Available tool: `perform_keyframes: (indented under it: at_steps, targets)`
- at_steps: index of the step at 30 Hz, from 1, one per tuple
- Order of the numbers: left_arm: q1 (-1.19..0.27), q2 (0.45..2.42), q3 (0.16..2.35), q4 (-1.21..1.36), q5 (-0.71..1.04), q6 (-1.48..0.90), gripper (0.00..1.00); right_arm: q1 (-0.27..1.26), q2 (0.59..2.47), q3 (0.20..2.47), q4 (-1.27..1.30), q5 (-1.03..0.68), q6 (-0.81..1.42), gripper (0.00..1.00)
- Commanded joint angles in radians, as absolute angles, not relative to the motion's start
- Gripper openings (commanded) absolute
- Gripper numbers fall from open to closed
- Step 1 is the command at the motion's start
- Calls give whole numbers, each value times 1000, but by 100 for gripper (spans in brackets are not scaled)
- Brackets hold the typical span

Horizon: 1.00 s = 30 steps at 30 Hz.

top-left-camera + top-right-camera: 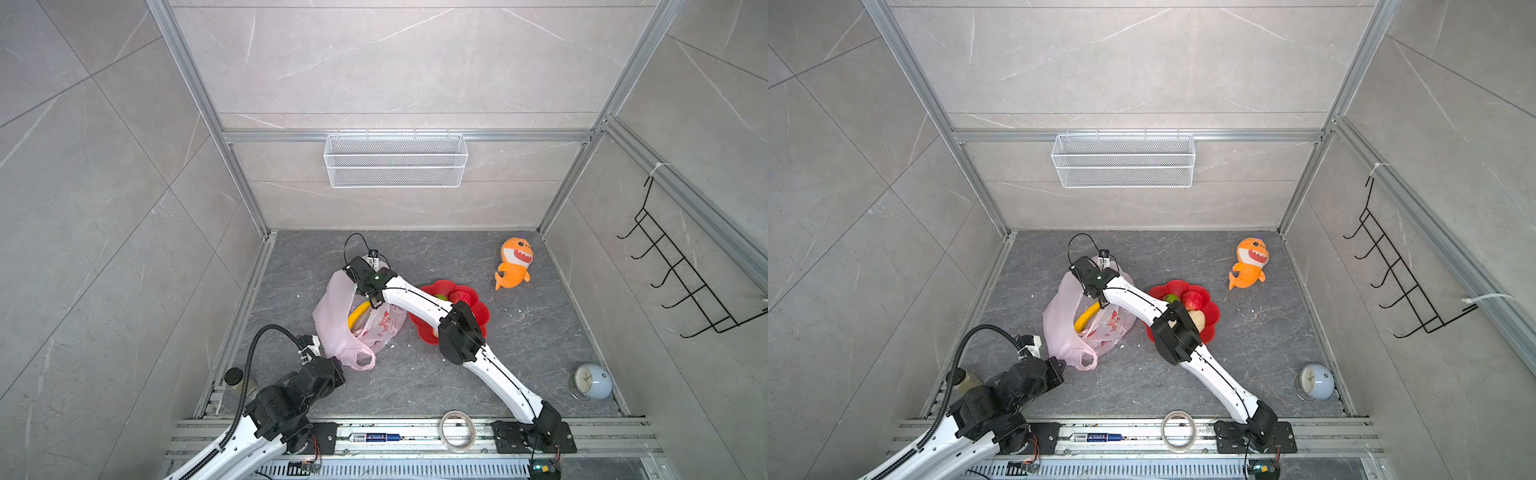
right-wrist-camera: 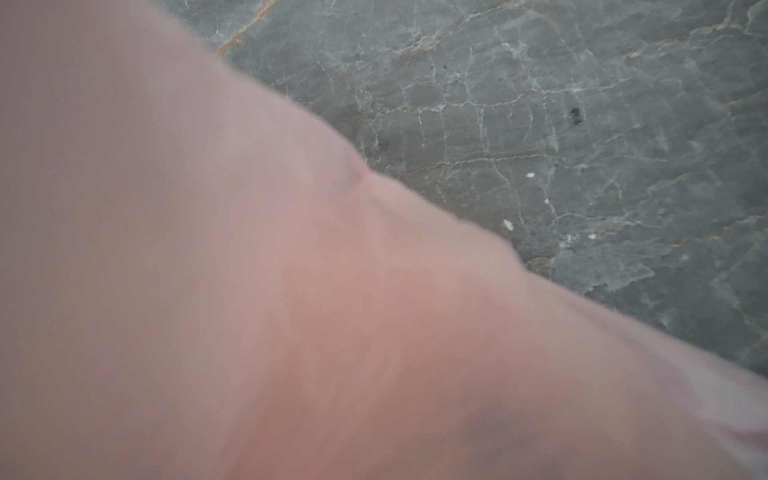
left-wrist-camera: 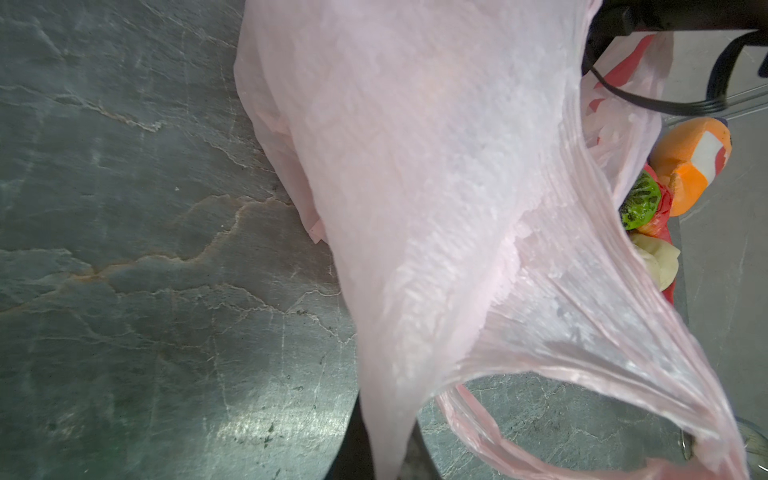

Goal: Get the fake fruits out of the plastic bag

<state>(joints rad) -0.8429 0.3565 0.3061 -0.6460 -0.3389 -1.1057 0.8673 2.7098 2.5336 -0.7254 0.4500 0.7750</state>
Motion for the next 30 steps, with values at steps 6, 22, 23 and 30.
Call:
perform_keyframes:
  at_steps: [6, 22, 23, 30]
  targets:
    - [-847, 335, 321, -662, -359, -1083, 0, 845, 2726, 2539, -715, 446, 791, 75]
    - [-846, 321, 314, -667, -372, -1095, 0, 836, 2703, 2504, -692, 392, 748, 55]
    - [-847, 321, 316, -667, -376, -1096, 0, 837, 2693, 2492, -688, 386, 744, 54]
    - [-845, 342, 336, -618, -449, -1072, 0, 882, 2583, 2350, -646, 373, 710, 51]
